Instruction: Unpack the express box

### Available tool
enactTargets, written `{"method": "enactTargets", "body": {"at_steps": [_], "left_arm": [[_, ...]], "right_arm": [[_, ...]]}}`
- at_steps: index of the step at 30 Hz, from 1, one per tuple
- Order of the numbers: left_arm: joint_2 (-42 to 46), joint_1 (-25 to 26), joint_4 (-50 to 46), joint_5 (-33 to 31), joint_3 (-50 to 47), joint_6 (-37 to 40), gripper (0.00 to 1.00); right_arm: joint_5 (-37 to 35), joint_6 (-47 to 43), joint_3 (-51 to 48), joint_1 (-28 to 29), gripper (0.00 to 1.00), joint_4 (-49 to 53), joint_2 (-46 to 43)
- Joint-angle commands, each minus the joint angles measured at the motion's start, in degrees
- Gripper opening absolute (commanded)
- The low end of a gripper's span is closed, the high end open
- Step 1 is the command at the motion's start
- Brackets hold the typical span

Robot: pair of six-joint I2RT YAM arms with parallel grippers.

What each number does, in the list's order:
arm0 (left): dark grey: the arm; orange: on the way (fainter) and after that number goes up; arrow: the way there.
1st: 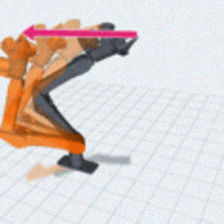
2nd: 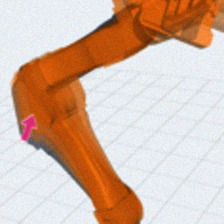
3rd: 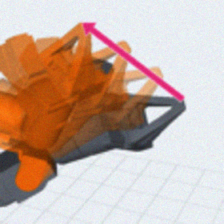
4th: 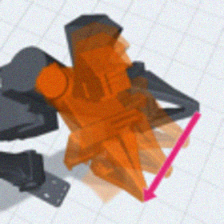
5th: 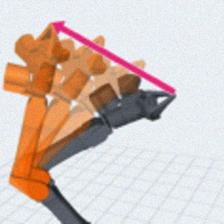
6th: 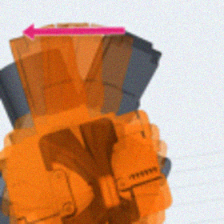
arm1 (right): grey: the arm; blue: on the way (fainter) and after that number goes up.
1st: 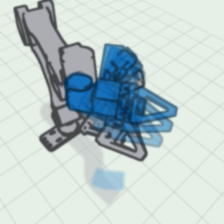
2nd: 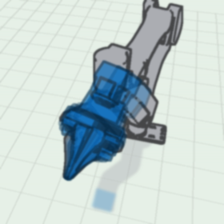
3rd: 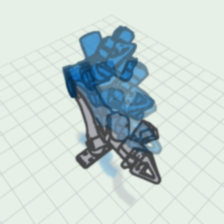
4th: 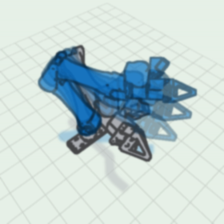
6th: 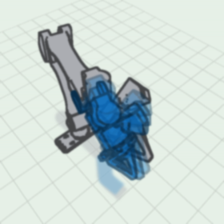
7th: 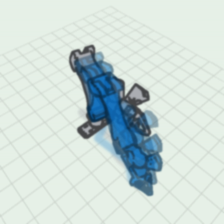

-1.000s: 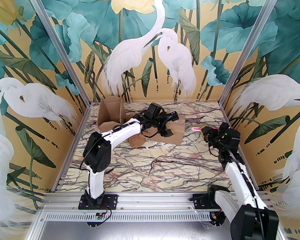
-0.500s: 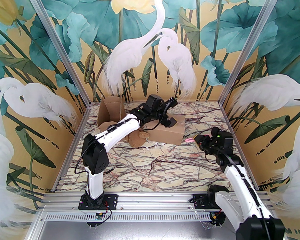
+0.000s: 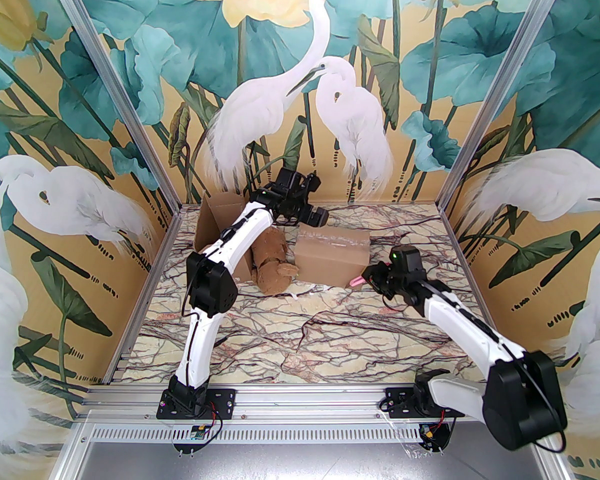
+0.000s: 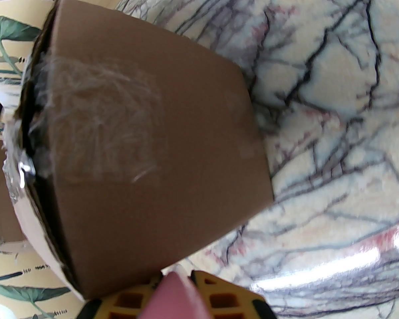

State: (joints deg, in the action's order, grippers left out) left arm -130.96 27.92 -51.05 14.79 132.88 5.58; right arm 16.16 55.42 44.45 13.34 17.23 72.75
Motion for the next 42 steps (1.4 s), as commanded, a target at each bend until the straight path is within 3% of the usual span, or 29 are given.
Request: {"method": "enactTargets", "body": {"at_steps": [1,4,11,18,30,34,38,42], "left_arm": [[1.91,0.82,-5.14,5.30,-2.06,0.94,0.99],[5.17,0.77,-3.61,7.33,-7.88,1.21,0.99],[12.25,0.80,-1.21,13.55,-19.11,0.32,0.98],[18.67,0.99,3.51,20.81,-28.48,-4.33,0.97],[22.14,2.85,8.42,24.10,-36.08,-10.85,0.97],[22.88,4.45,7.89,24.11,-37.29,-11.59,0.97],[26.05,4.74,15.23,28.44,-43.52,-16.84,0.98],[28.10,6.25,17.94,28.06,-46.13,-17.38,0.99]], "right_arm": [[-7.30,-3.23,5.86,0.10,0.00,3.77,2.68],[-11.26,-7.47,11.09,-0.06,0.00,7.08,5.82],[-12.25,-16.79,25.05,-0.41,0.00,13.19,16.87],[-8.84,-23.43,38.24,0.24,0.00,17.39,26.82],[-5.10,-26.79,52.09,1.77,0.00,18.90,35.92],[-4.83,-29.57,61.73,2.65,0.00,24.86,41.56],[-6.28,-32.31,71.50,4.47,0.00,31.28,47.29],[-7.13,-33.87,75.91,5.11,0.00,33.49,49.62]]}}
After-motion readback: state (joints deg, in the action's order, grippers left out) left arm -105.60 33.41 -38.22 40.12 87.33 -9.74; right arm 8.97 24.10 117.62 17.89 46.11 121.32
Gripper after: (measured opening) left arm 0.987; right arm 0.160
